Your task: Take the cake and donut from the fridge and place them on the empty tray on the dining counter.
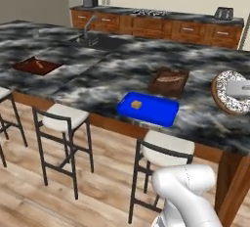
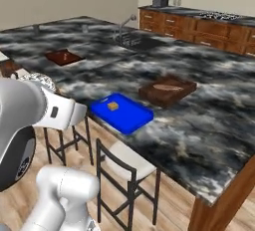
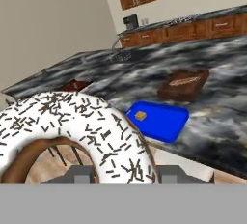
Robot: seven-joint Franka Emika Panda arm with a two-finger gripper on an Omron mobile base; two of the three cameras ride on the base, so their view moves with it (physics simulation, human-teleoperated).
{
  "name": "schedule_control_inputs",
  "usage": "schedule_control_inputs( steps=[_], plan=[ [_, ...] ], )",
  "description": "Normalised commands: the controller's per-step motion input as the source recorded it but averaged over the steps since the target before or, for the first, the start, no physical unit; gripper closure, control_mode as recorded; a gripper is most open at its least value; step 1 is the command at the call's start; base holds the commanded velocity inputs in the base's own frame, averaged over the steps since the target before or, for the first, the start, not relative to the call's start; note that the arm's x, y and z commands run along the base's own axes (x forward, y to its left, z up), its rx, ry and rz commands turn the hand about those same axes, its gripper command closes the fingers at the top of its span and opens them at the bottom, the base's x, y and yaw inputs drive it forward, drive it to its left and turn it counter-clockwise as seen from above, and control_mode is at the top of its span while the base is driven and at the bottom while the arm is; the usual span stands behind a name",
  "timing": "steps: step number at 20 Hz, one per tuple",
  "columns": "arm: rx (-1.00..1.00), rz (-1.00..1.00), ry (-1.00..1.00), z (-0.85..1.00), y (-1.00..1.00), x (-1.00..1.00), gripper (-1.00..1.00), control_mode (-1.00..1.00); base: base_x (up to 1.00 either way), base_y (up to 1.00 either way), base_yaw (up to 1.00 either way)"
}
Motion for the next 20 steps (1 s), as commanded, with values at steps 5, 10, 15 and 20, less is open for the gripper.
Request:
schedule_control_inputs(
  steps=[5, 10, 15, 20],
  plan=[
    [0.0, 0.0, 0.0, 0.0, 0.0, 0.0, 1.0, 1.0, 0.65, 1.0, -0.5],
    [0.0, 0.0, 0.0, 0.0, 0.0, 0.0, 1.0, 1.0, 0.87, 0.95, -0.52],
    [0.0, 0.0, 0.0, 0.0, 0.0, 0.0, 1.0, 1.0, 0.74, 0.08, -0.66],
    [0.0, 0.0, 0.0, 0.0, 0.0, 0.0, 1.0, 1.0, 0.63, 0.0, -0.69]
  ],
)
